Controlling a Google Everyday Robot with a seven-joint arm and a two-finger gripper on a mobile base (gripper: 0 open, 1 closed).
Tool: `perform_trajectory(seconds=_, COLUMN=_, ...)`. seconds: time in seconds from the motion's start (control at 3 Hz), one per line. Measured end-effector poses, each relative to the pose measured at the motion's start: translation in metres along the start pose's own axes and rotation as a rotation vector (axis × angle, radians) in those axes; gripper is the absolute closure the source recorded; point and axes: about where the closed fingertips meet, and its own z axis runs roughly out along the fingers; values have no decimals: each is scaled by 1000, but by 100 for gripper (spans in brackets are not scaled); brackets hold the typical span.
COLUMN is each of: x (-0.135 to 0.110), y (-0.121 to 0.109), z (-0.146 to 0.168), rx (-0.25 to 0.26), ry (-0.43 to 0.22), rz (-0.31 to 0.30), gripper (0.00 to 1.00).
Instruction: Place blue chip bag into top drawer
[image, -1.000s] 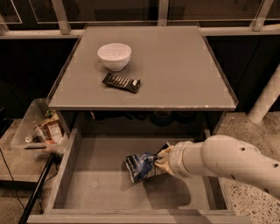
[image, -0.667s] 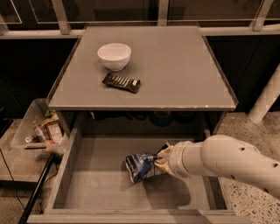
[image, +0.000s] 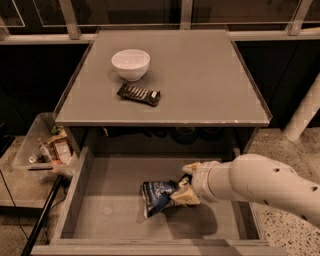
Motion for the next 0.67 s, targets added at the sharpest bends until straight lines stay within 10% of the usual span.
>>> perform_trajectory(seconds=0.67, x=0, y=0, z=0, rx=0, ry=0, rz=0, gripper=0)
